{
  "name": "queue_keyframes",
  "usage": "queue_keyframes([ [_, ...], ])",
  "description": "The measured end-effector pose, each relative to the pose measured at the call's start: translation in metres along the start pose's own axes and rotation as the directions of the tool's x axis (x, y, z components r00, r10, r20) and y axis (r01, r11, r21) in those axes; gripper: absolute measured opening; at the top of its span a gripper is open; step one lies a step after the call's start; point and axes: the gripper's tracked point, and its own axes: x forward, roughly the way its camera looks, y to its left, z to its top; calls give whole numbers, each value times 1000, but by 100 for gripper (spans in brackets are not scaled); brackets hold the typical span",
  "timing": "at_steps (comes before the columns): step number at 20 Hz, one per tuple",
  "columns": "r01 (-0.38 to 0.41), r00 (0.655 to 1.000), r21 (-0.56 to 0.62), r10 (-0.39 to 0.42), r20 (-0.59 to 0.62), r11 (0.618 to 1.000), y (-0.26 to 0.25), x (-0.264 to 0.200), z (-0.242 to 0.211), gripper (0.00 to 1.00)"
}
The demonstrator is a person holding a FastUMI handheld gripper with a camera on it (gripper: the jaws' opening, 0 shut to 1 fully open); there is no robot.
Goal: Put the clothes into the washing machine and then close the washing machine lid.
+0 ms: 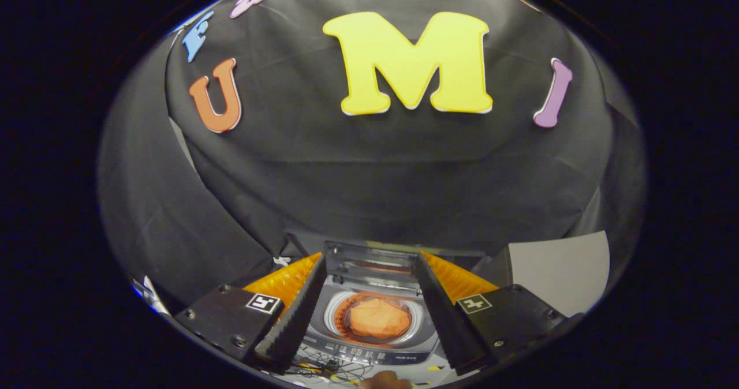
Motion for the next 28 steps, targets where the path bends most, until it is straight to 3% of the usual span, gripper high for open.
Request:
queue_keyframes([
  [5, -1, 999, 23, 2, -43, 1000, -4, 28, 4, 96],
  [11, -2, 990, 92, 15, -138, 996, -19, 102, -1, 96],
  [15, 69, 980, 90, -50, -195, 994, -38, 150, -10, 96],
  [23, 106, 971, 152, -69, -228, 983, -37, 198, -22, 96],
  [28, 142, 972, 67, -127, -196, 988, -43, 205, -24, 96],
])
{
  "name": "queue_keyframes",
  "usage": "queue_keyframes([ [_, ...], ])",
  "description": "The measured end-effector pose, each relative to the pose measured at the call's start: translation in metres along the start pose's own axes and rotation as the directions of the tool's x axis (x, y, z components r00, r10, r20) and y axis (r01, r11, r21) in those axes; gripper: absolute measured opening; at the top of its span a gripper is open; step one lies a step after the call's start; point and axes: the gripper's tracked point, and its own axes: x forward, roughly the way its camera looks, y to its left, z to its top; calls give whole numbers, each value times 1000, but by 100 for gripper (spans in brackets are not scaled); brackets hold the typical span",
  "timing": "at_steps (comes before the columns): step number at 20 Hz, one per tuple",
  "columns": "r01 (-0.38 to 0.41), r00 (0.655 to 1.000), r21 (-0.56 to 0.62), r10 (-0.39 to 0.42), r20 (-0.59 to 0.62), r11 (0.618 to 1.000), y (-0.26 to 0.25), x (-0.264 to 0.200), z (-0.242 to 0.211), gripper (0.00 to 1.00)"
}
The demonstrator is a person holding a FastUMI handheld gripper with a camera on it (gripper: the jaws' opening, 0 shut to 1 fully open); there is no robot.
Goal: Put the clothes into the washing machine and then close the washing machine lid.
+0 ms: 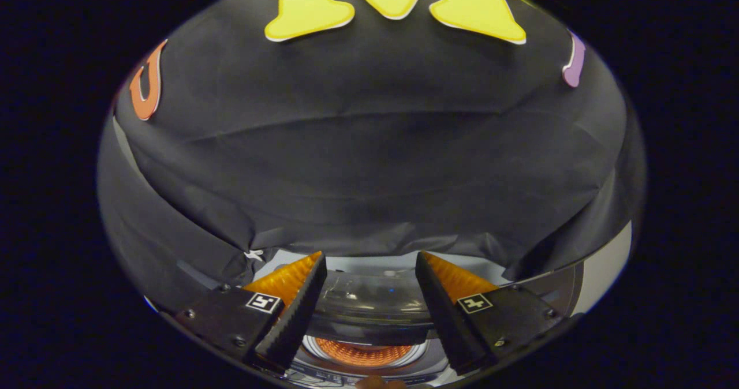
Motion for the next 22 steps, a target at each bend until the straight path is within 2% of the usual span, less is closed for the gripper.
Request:
queue_keyframes([
  [6, 28, 999, -1, -28, 16, 1000, -2, 2, -3, 97],
  [22, 43, 999, 0, -43, 18, 999, -3, -11, -18, 97],
])
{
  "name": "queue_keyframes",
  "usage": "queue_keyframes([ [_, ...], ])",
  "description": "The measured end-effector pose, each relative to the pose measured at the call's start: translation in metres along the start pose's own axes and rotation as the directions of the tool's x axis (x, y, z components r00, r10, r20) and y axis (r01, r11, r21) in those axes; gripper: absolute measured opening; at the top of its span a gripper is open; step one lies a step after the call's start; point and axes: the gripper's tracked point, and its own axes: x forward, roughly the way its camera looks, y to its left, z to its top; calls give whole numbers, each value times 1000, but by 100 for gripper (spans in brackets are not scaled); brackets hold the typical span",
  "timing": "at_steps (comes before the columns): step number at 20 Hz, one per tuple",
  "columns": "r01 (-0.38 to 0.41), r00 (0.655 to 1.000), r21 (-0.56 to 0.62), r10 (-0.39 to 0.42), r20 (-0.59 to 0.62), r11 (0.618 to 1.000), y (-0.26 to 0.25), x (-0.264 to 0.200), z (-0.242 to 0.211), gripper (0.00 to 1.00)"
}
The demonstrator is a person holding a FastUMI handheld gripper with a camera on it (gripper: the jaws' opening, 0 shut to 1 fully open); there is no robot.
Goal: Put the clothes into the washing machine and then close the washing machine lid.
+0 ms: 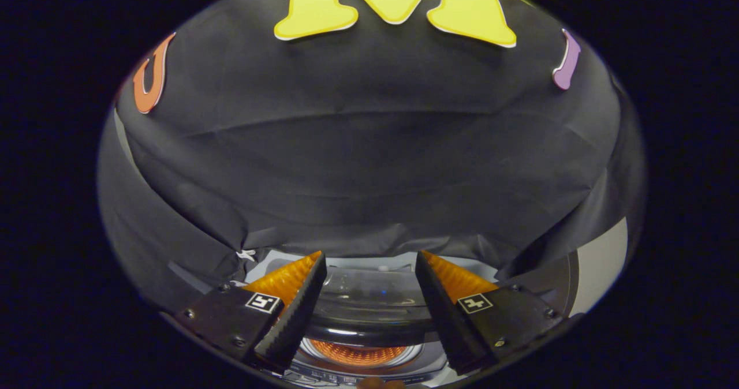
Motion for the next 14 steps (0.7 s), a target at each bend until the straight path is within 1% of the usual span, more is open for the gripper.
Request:
queue_keyframes([
  [9, 2, 1000, 1, -2, -1, 1000, 1, -10, -17, 97],
  [12, 3, 1000, 0, -3, 14, 1000, 2, -13, -20, 97],
  [14, 18, 999, 19, -18, 39, 1000, -2, -16, -21, 97],
])
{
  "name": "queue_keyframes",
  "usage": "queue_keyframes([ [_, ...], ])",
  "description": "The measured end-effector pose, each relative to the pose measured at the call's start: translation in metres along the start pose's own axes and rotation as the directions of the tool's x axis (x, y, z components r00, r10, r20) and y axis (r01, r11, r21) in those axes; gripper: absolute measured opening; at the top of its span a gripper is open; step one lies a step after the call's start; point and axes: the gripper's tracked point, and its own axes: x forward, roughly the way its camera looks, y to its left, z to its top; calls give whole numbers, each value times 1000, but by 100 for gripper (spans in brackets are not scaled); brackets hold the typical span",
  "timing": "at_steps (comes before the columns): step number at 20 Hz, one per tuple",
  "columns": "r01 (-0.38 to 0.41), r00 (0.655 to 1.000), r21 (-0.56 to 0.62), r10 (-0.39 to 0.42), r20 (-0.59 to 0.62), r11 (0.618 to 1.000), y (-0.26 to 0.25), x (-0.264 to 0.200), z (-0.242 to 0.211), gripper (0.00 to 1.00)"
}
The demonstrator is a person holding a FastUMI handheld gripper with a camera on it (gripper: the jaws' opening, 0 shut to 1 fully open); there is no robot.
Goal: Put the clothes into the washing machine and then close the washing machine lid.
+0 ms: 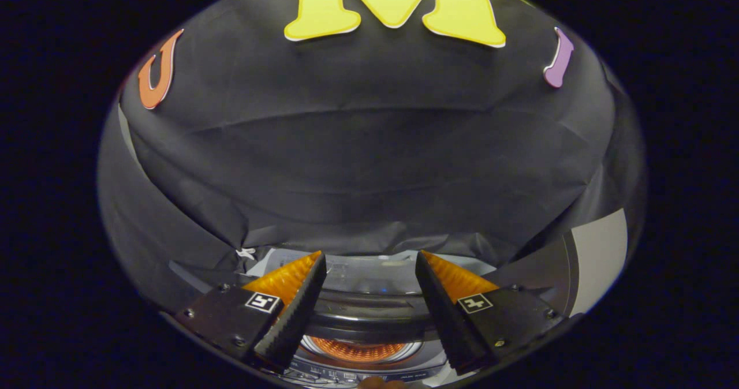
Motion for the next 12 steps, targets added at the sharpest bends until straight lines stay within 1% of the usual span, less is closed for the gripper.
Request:
queue_keyframes([
  [2, 2, 1000, 0, -2, 14, 1000, -3, -3, -5, 99],
  [9, -6, 1000, -10, 6, -15, 1000, 1, -11, -21, 99],
  [12, -8, 1000, -11, 7, -10, 1000, 0, -14, -28, 99],
])
